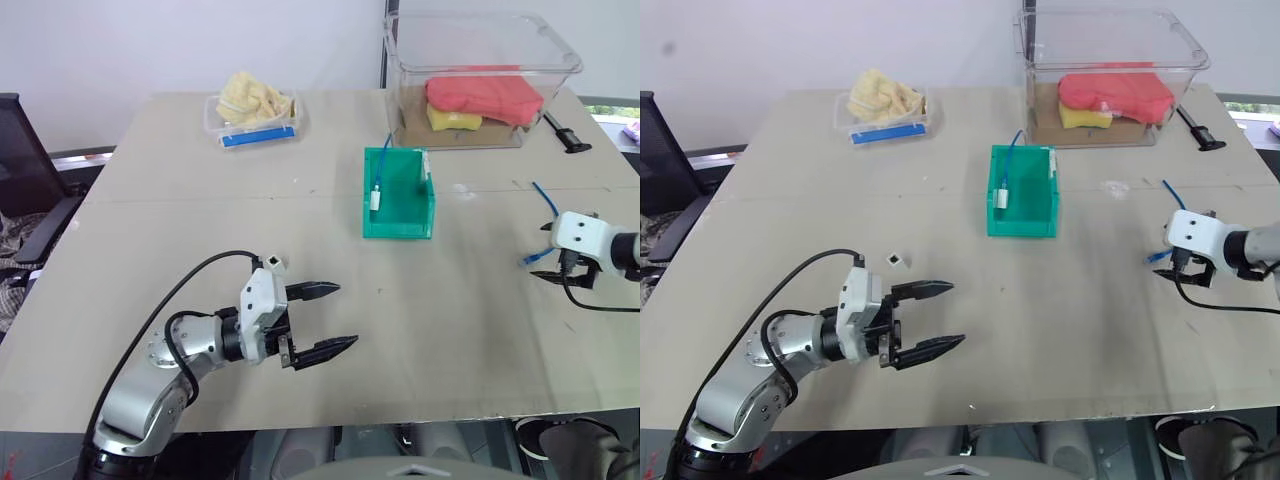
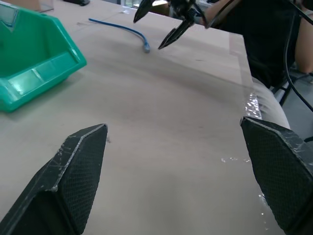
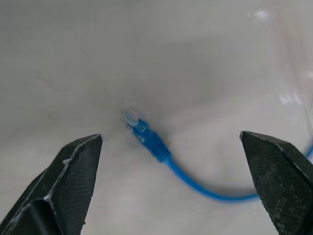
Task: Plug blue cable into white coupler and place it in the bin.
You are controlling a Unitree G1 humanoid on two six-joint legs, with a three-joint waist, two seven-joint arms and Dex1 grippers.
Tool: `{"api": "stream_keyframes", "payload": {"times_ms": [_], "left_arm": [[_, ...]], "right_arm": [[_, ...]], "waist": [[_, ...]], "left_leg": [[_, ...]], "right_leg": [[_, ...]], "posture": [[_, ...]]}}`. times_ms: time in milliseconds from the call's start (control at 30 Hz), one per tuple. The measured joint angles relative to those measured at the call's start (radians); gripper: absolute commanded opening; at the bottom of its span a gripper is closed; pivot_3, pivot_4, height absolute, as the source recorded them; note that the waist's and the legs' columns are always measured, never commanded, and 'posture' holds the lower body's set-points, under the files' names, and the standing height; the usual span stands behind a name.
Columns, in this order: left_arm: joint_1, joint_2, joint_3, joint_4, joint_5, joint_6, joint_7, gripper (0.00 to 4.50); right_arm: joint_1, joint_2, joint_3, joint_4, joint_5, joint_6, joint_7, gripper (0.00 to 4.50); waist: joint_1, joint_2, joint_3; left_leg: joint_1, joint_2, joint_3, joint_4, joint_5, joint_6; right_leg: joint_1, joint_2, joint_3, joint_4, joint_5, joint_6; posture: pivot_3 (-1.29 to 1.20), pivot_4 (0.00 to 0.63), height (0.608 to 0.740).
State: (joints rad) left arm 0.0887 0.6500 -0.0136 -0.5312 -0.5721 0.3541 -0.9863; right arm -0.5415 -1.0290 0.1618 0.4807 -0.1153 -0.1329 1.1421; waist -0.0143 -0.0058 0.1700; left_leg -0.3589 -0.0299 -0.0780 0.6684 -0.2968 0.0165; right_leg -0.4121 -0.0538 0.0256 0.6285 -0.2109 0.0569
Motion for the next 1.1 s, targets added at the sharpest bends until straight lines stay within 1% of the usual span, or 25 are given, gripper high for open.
{"api": "stream_keyframes", "payload": {"times_ms": [67,100,167,267,300,333,367,400,433,467,600,633,700,767,800,867,933,1000,1100], "left_arm": [[0.001,0.000,0.001,-0.006,0.000,0.003,0.008,4.46],[-0.004,0.000,0.000,-0.012,0.000,0.007,0.015,4.49],[-0.010,0.001,0.002,-0.032,-0.002,0.013,0.027,4.50],[-0.008,0.001,0.004,-0.049,-0.007,0.026,0.042,4.50],[-0.008,0.001,0.004,-0.049,-0.007,0.029,0.046,4.50],[-0.008,0.001,0.004,-0.049,-0.008,0.032,0.053,4.50],[-0.007,0.001,0.004,-0.049,-0.009,0.035,0.058,4.50],[-0.006,0.001,0.004,-0.054,-0.010,0.041,0.067,4.50],[-0.005,0.001,0.004,-0.057,-0.010,0.043,0.069,4.50],[0.001,0.001,0.005,-0.070,-0.011,0.047,0.078,4.50],[0.033,0.001,0.005,-0.112,-0.013,0.053,0.101,4.50],[0.037,0.000,0.005,-0.119,-0.013,0.053,0.110,4.50],[0.042,-0.001,0.009,-0.121,-0.009,0.050,0.120,4.50],[0.053,0.000,0.019,-0.106,0.001,0.034,0.119,4.50],[0.054,-0.001,0.027,-0.083,0.011,0.020,0.118,4.50],[0.057,0.000,0.043,-0.032,0.043,-0.012,0.116,4.50],[0.059,0.000,0.045,0.013,0.071,-0.052,0.106,4.50],[0.057,0.002,0.045,0.051,0.095,-0.086,0.089,4.50],[0.046,0.016,0.043,0.093,0.130,-0.131,0.061,4.50]], "right_arm": [[-0.110,0.019,0.061,0.123,-0.054,-0.090,0.039,4.46],[-0.179,0.030,0.102,0.202,-0.089,-0.145,0.065,4.23],[-0.256,0.045,0.152,0.303,-0.135,-0.221,0.108,3.66],[-0.349,0.080,0.207,0.446,-0.192,-0.305,0.144,2.27],[-0.364,0.086,0.215,0.471,-0.199,-0.319,0.147,1.98],[-0.383,0.097,0.227,0.510,-0.212,-0.343,0.153,1.39],[-0.398,0.105,0.233,0.543,-0.220,-0.364,0.163,0.96],[-0.408,0.113,0.235,0.572,-0.225,-0.379,0.176,0.78],[-0.410,0.115,0.235,0.580,-0.225,-0.383,0.180,0.20],[-0.419,0.123,0.234,0.600,-0.226,-0.385,0.188,0.01],[-0.423,0.145,0.202,0.607,-0.185,-0.343,0.260,0.01],[-0.402,0.156,0.179,0.556,-0.140,-0.286,0.322,0.01],[-0.345,0.177,0.155,0.413,-0.062,-0.163,0.382,0.01],[-0.257,0.193,0.142,0.171,0.008,0.013,0.402,0.01],[-0.212,0.206,0.143,0.019,0.027,0.120,0.401,0.01],[-0.166,0.247,0.163,-0.197,0.044,0.277,0.389,0.01],[-0.154,0.292,0.197,-0.321,0.022,0.381,0.349,0.01],[-0.148,0.349,0.250,-0.390,-0.019,0.436,0.305,0.01],[-0.140,0.414,0.283,-0.416,-0.071,0.404,0.228,1.15]], "waist": [[-0.001,0.000,0.000],[-0.003,0.000,0.000],[-0.002,-0.001,0.000],[0.000,-0.003,-0.001],[-0.001,-0.004,-0.002],[-0.001,-0.006,-0.002],[-0.002,-0.006,-0.002],[-0.002,-0.007,-0.003],[-0.002,-0.007,-0.003],[-0.002,-0.007,-0.003],[-0.003,-0.007,-0.003],[-0.004,-0.007,-0.002],[-0.006,-0.006,-0.002],[-0.006,-0.004,-0.002],[-0.004,-0.001,-0.002],[-0.001,0.001,-0.001],[0.002,0.001,-0.001],[0.003,0.001,-0.001],[0.002,-0.004,-0.004]], "left_leg": [[-0.002,0.000,0.001,0.000,0.002,-0.003],[-0.002,0.000,0.001,0.000,0.002,-0.004],[-0.002,0.000,0.001,0.000,0.002,-0.004],[-0.002,0.000,0.000,0.000,0.002,-0.004],[-0.001,0.000,0.000,0.001,0.002,-0.004],[-0.001,0.000,0.000,0.001,0.001,-0.002],[0.000,0.000,-0.001,0.001,0.000,0.000],[0.000,0.000,-0.001,0.002,0.000,0.000],[0.000,0.000,-0.001,0.002,0.000,0.000],[0.001,0.000,-0.001,0.002,0.000,0.000],[0.003,0.001,-0.001,0.002,0.000,0.001],[0.003,0.002,-0.002,0.001,0.000,0.001],[0.002,0.004,-0.002,0.001,0.000,0.000],[0.000,0.005,-0.003,0.000,0.000,0.000],[-0.002,0.006,-0.004,0.000,0.000,0.000],[-0.004,0.005,-0.006,-0.001,0.000,0.000],[-0.004,0.005,-0.007,-0.001,0.000,0.000],[-0.004,0.004,-0.006,0.000,0.000,-0.001],[-0.003,0.003,-0.006,0.000,0.000,-0.001]], "right_leg": [[-0.002,0.000,0.000,-0.001,0.000,0.000],[-0.002,-0.001,0.001,-0.002,0.000,0.000],[-0.002,-0.001,0.001,-0.003,0.000,0.000],[0.000,-0.001,0.001,-0.003,0.001,-0.001],[0.000,-0.002,0.001,-0.003,0.001,-0.001],[0.000,-0.002,0.002,-0.003,0.001,-0.003],[0.001,-0.001,0.003,-0.003,0.002,-0.004],[0.001,-0.001,0.003,-0.003,0.002,-0.005],[0.001,-0.001,0.003,-0.003,0.003,-0.005],[0.002,-0.001,0.004,-0.003,0.004,-0.005],[0.003,0.000,0.004,-0.002,0.005,-0.005],[0.002,0.001,0.004,-0.002,0.005,-0.004],[0.001,0.001,0.004,-0.002,0.007,-0.002],[-0.002,0.001,0.003,-0.002,0.007,-0.002],[-0.004,0.001,0.002,-0.001,0.007,-0.002],[-0.006,0.001,0.000,-0.001,0.007,-0.002],[-0.006,0.003,-0.001,-0.001,0.007,-0.002],[-0.006,0.003,-0.001,-0.002,0.007,-0.002],[-0.004,0.002,-0.001,-0.002,0.007,-0.002]], "posture": [[0.00,0.150,0.739],[0.00,0.150,0.739],[0.00,0.150,0.739],[0.00,0.150,0.739],[0.00,0.150,0.739],[0.00,0.150,0.739],[0.00,0.150,0.739],[0.00,0.150,0.739],[0.00,0.150,0.739],[0.00,0.150,0.739],[0.00,0.150,0.739],[0.00,0.150,0.739],[0.00,0.150,0.739],[0.00,0.150,0.739],[0.00,0.150,0.739],[0.00,0.150,0.739],[0.00,0.150,0.739],[0.00,0.150,0.739],[0.00,0.150,0.739]]}}
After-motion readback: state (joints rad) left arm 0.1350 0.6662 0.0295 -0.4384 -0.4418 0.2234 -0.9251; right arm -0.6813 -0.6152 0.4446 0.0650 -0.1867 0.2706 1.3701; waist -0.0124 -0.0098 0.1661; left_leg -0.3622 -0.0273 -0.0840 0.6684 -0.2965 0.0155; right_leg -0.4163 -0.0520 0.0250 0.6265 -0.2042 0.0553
